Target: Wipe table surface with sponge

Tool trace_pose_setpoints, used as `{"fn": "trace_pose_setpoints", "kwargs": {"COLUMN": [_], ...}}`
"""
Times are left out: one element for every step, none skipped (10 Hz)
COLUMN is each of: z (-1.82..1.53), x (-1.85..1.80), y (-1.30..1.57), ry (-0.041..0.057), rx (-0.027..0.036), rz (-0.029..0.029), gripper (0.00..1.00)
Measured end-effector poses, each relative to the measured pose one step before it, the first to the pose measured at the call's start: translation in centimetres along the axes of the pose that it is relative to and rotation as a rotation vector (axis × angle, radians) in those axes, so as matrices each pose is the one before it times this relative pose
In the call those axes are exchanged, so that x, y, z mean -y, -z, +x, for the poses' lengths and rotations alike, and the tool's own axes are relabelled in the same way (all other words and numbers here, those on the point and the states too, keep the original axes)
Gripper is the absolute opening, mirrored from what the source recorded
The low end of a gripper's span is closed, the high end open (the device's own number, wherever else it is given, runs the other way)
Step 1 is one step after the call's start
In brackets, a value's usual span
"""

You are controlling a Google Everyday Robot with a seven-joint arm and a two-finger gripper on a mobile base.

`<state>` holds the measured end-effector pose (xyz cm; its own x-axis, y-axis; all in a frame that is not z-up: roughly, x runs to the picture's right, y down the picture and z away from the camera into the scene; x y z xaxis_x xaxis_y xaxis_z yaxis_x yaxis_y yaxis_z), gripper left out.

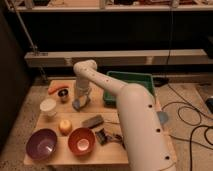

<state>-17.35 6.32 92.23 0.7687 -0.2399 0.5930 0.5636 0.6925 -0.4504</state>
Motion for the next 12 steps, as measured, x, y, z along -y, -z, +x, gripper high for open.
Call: {"fn": "trace_pose_setpoints", "kwargs": {"z": [-0.241,-0.268,-0.167,-0.263,-0.467,-0.383,-0.528,-0.281,-0.431,-0.121,0.115,0.093], "x": [-0.429,-0.549,-0.675,-0.612,-0.612,-0.513,-0.698,-0.444,-0.916,-0.796,-0.631,-0.87], "y": [-0.053,0.023,-0.015,-0.076,-0.069,-0.047,-0.007,0.043,0.263,0.21,0.079,-0.051], "ry": [0.0042,0.00415,0.00406,0.00661,0.01113,0.01028,0.01381,0.00672,0.0081,0.00199,-0.00253,-0.0024], "rx": [-0.00243,-0.00158,0.00048,0.00189,0.00269,0.00304,0.00364,0.00107,0.00043,-0.00182,-0.00205,-0.0021], "rz": [-0.0031,-0.00276,-0.00505,-0.0048,-0.00352,-0.00158,-0.00106,-0.00087,0.00079,-0.00097,-0.00298,-0.00635], "gripper": [0.0,0.0,0.0,0.0,0.0,0.0,0.0,0.0,0.0,0.0,0.0,0.0]}}
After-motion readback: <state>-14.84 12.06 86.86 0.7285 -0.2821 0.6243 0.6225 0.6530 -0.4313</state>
